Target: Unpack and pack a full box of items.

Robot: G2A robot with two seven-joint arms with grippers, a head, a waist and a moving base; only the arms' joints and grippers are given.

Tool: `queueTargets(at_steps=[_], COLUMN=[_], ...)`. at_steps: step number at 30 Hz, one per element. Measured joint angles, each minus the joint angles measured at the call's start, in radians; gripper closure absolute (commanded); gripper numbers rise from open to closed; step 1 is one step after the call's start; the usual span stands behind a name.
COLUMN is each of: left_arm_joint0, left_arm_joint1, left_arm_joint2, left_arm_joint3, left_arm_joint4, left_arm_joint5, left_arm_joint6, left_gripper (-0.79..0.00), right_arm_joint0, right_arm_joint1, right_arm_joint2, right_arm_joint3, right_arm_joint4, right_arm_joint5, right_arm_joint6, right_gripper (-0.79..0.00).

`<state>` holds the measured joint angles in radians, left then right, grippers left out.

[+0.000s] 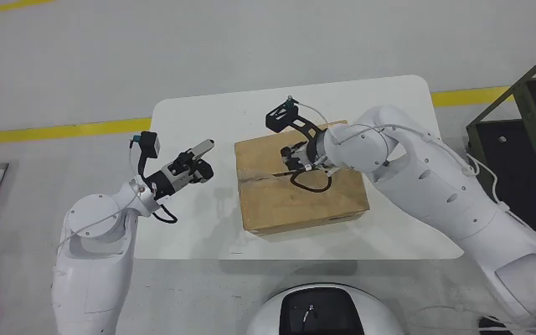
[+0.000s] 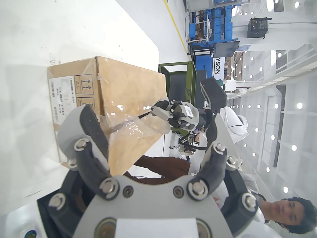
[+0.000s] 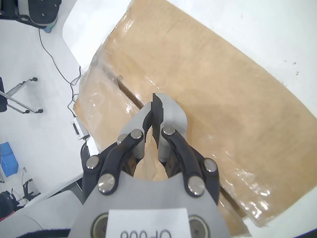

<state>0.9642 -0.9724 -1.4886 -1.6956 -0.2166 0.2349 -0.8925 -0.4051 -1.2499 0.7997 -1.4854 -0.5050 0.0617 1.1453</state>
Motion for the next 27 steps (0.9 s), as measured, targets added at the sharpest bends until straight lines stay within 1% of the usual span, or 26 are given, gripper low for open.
queueTargets(at_steps=[4, 7, 10, 14, 20, 27], left_arm_joint0=[0.000, 0.000, 0.000, 0.000, 0.000, 0.000], left_arm_joint1=[0.000, 0.000, 0.000, 0.000, 0.000, 0.000], left_arm_joint2=[0.000, 0.000, 0.000, 0.000, 0.000, 0.000], left_arm_joint3=[0.000, 0.000, 0.000, 0.000, 0.000, 0.000], left_arm_joint4=[0.000, 0.000, 0.000, 0.000, 0.000, 0.000], left_arm_joint5=[0.000, 0.000, 0.000, 0.000, 0.000, 0.000], left_arm_joint6=[0.000, 0.000, 0.000, 0.000, 0.000, 0.000], left_gripper=[-0.785, -0.785, -0.785, -0.785, -0.785, -0.785], right_arm_joint0=[-0.056, -0.103, -0.166, -0.292, -0.474, -0.614], right_arm_joint1=[0.019, 0.033, 0.045, 0.060, 0.075, 0.081], right_arm_joint2=[0.065, 0.118, 0.176, 0.262, 0.366, 0.435], right_arm_joint3=[-0.073, -0.131, -0.197, -0.281, -0.371, -0.428], right_arm_joint4=[-0.012, -0.023, -0.016, -0.012, -0.020, 0.011], right_arm_joint5=[0.012, 0.011, -0.005, -0.012, 0.007, 0.004], right_arm_joint6=[-0.023, -0.064, -0.143, -0.310, -0.504, -0.626], right_gripper=[0.000, 0.000, 0.000, 0.000, 0.000, 0.000])
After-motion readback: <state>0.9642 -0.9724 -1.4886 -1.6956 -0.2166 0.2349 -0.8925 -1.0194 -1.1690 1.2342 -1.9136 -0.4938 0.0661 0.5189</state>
